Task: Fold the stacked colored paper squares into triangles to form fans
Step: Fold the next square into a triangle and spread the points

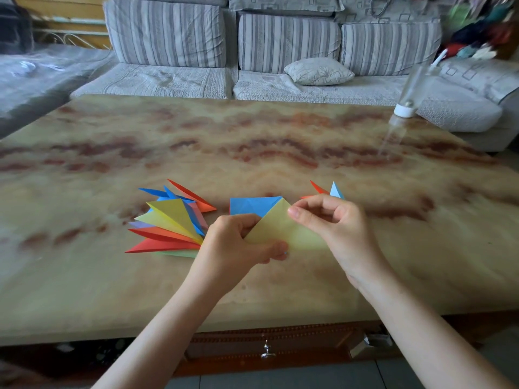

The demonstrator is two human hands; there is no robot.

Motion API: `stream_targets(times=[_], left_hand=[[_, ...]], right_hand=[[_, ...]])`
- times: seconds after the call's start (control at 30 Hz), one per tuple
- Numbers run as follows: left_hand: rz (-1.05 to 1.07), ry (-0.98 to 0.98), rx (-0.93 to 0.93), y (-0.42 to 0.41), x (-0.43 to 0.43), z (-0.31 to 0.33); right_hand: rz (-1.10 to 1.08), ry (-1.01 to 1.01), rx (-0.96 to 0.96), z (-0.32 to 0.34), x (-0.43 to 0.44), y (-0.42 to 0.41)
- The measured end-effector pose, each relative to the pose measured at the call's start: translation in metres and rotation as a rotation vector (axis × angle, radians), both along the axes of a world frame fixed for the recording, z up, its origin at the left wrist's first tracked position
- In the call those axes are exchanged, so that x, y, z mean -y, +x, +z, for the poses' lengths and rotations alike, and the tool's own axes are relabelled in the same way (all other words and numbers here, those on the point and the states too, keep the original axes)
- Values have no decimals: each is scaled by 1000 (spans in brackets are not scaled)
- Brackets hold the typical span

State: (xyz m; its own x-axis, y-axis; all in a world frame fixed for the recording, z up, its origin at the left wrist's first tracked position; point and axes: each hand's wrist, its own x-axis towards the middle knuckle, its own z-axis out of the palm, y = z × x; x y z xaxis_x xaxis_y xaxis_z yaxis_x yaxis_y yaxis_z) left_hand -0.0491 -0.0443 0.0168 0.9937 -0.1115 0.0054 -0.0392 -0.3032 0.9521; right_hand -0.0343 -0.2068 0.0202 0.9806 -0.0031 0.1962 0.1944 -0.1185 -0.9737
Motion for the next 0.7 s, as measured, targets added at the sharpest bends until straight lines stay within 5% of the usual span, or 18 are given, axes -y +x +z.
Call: stream_targets(times=[0.3,0.7], left_hand=[[185,-245,21,1,-2,5],[200,-376,48,-5,3,10]], right_hand=[[191,-30,-194,1,-3,-5],[95,278,-248,-5,-14,-6]])
